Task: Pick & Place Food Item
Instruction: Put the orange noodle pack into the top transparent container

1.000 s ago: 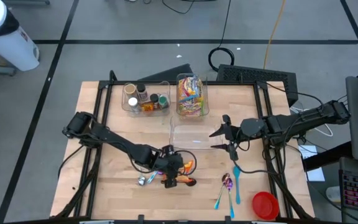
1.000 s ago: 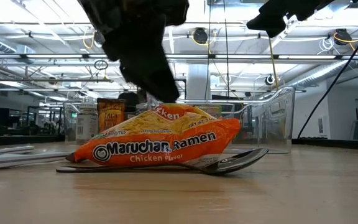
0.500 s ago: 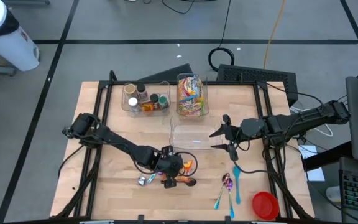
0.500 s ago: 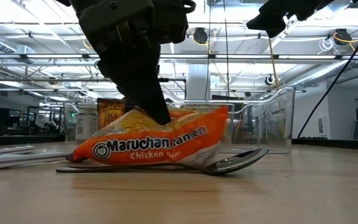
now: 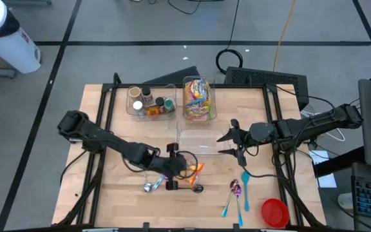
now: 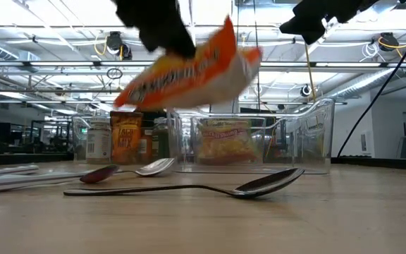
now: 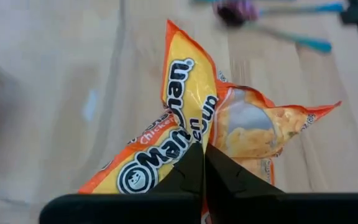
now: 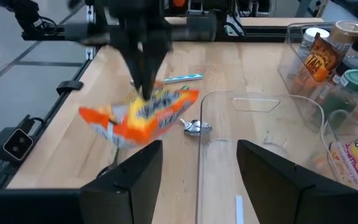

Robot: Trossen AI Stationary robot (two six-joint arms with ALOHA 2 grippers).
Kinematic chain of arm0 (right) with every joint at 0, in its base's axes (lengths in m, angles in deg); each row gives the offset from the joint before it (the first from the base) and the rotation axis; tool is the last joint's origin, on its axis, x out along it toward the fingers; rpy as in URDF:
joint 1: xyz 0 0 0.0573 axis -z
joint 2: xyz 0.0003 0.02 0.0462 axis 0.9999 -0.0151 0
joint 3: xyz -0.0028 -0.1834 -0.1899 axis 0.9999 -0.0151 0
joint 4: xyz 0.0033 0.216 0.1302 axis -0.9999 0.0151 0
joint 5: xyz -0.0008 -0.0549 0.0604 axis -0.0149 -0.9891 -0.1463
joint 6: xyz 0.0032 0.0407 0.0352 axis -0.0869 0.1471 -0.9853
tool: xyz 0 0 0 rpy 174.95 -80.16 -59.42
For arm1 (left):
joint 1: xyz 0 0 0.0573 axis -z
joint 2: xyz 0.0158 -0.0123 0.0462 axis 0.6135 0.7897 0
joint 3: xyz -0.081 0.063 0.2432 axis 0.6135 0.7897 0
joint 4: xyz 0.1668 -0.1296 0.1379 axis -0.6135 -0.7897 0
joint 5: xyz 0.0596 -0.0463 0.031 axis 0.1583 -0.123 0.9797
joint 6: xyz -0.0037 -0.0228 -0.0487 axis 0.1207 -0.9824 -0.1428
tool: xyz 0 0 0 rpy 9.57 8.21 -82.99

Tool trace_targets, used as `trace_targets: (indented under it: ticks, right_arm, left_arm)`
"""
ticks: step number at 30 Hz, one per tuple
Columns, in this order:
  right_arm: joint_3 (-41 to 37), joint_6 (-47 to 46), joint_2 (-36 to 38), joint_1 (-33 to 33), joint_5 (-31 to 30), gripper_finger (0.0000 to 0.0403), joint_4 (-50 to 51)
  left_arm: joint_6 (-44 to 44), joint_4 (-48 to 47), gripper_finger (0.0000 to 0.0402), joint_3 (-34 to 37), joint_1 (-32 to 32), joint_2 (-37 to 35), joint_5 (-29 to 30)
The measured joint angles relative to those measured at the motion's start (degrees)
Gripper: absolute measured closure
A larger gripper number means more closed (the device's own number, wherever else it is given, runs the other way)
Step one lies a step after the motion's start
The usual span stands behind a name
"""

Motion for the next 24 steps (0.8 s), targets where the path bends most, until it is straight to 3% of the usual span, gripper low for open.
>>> trace_targets:
  ticks: [4,9,13,19,22,24]
  right_arm:
    - [0.02,-1.86,0.0,0.0,0.0,0.0204,-0.02]
    - [-1.67,-2.46,-0.01,0.07,-0.72,0.0204,-2.06]
    - [-3.68,-0.02,-0.02,0.11,-8.02,0.0204,-4.37]
    - [-6.94,0.25,-0.01,1.94,-22.77,0.0204,-13.85]
    - [-9.86,0.09,-0.63,4.61,-23.17,0.0204,-24.32]
    - [-11.65,1.28,-1.6,7.11,-18.65,0.0204,-31.5]
  left_arm:
    - [6.75,0.41,0.0398,0.0,0.22,-4.88,6.11]
    - [16.18,0.83,0.0398,0.0,-0.26,-8.56,19.96]
    - [24.11,1.71,0.0394,0.0,-1.9,-9.06,27.61]
    - [34.36,4.24,0.0396,0.0,-6.03,-8.58,29.8]
    - [36.11,5.18,0.0396,0.0,-8.04,-8.62,29.81]
    - [37.34,4.95,0.0398,0.0,-9.05,-8.62,29.78]
